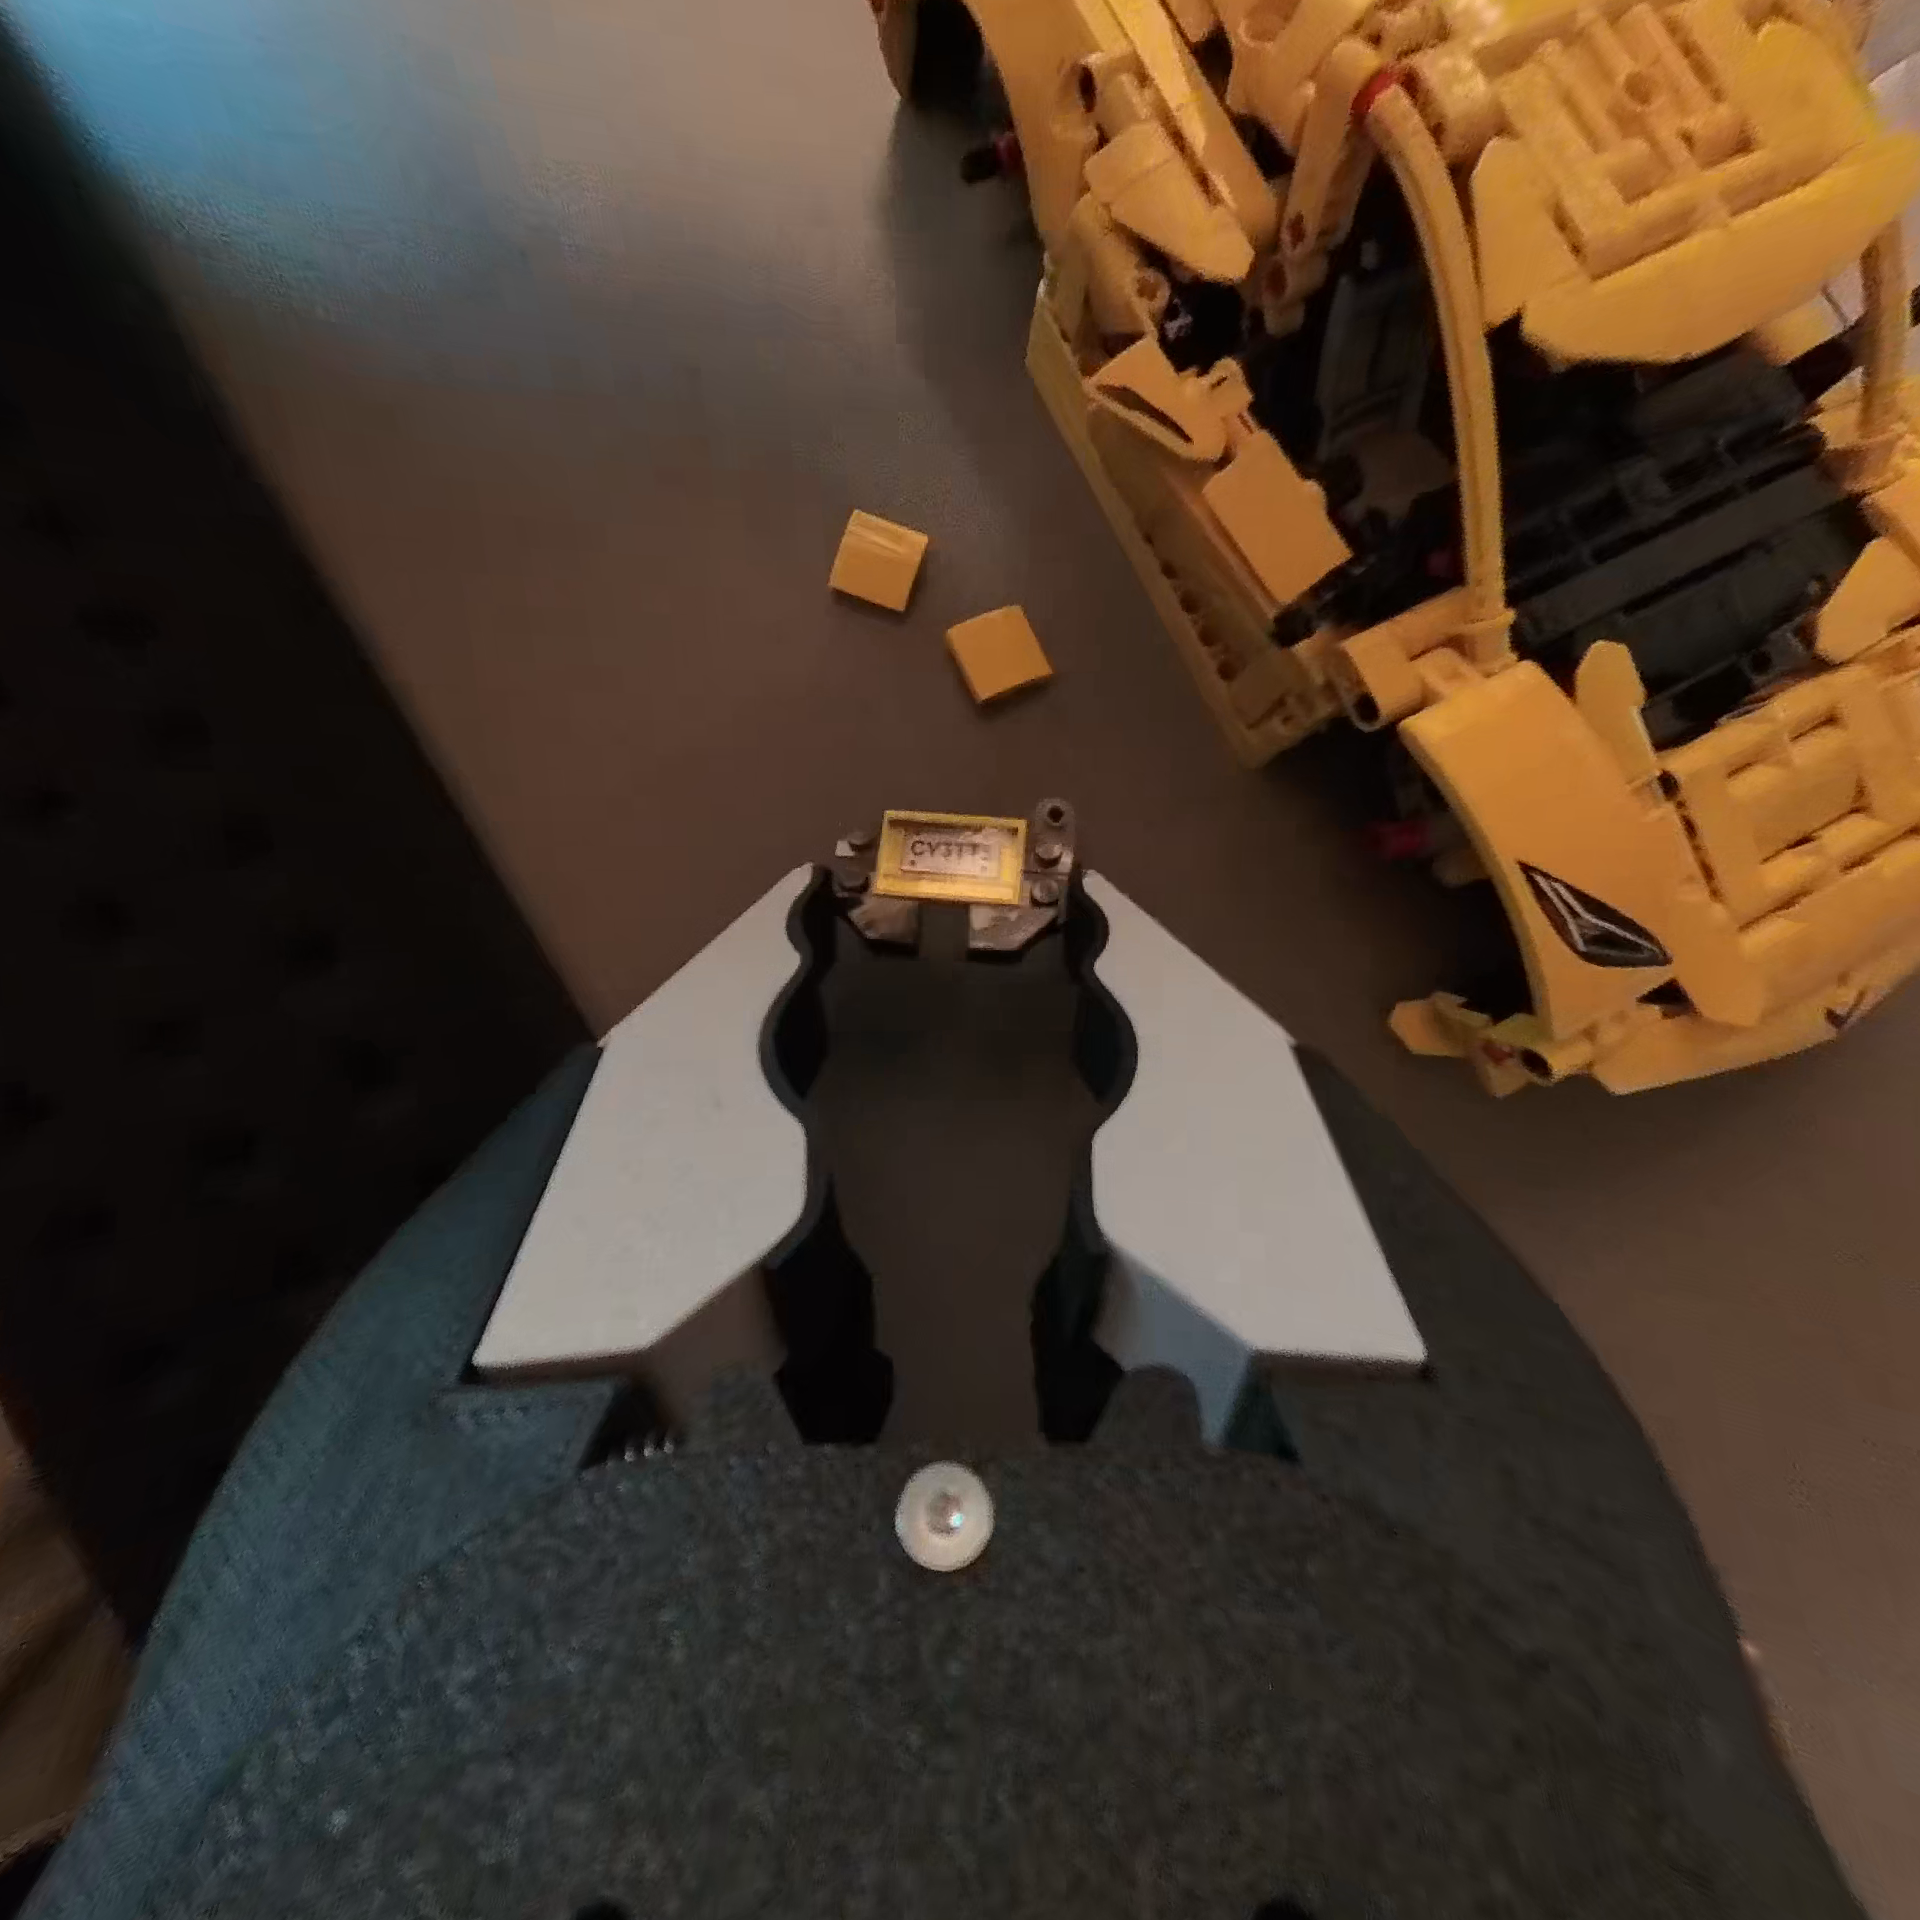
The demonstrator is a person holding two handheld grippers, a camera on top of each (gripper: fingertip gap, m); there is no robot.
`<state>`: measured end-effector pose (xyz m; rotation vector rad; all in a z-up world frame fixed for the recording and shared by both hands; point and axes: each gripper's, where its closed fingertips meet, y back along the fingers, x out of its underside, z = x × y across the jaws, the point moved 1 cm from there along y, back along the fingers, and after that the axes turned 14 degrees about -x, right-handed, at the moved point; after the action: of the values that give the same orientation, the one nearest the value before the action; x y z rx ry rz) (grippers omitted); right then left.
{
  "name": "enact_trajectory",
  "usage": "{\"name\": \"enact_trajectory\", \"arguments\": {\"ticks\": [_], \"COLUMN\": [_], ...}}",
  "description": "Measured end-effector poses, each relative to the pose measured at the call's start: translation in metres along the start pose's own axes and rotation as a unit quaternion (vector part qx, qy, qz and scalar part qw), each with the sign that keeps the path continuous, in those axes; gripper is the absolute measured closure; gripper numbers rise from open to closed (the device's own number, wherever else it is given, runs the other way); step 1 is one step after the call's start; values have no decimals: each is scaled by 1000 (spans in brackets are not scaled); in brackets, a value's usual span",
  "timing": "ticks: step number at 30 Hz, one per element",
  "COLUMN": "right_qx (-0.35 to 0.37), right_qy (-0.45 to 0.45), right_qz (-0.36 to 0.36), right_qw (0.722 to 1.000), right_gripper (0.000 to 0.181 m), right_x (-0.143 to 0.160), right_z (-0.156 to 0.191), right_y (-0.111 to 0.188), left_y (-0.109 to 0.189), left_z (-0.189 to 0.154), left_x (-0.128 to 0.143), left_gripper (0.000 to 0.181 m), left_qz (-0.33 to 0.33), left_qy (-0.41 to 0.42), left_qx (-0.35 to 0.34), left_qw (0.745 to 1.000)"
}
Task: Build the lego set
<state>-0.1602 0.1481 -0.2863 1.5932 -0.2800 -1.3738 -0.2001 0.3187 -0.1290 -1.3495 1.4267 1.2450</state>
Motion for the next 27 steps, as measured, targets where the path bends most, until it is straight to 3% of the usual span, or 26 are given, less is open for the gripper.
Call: {"name": "enact_trajectory", "arguments": {"ticks": [3, 8, 14, 18, 21, 23, 27], "right_qx": [4, 45, 28, 32, 32, 1, 18], "right_qy": [-13, -62, -94, -90, -54, -25, 2], "right_qz": [10, 25, 2, -8, -67, -99, -64], "right_qw": [1000, 997, 995, 995, 996, 995, 998], "right_gripper": [136, 136, 132, 130, 131, 135, 141], "right_x": [7, 29, 30, 28, -8, -38, -49], "right_z": [0, -18, -17, -16, -11, 8, 12], "right_y": [7, 18, 17, 17, 18, 2, -34], "left_y": [26, 46, 33, 23, 27, 32, 36], "left_z": [-15, -38, -48, -49, -42, -36, -36], "left_x": [13, 62, 104, 109, 102, 98, 97], "left_gripper": [151, 146, 146, 147, 148, 150, 150], "left_qz": [1, 56, 100, 90, 66, 55, 58], "left_qy": [13, 9, -26, -38, -35, -3, 66], "left_qx": [-4, -25, -60, -73, -91, -95, -61], "left_qw": [1000, 998, 993, 992, 993, 994, 994]}}
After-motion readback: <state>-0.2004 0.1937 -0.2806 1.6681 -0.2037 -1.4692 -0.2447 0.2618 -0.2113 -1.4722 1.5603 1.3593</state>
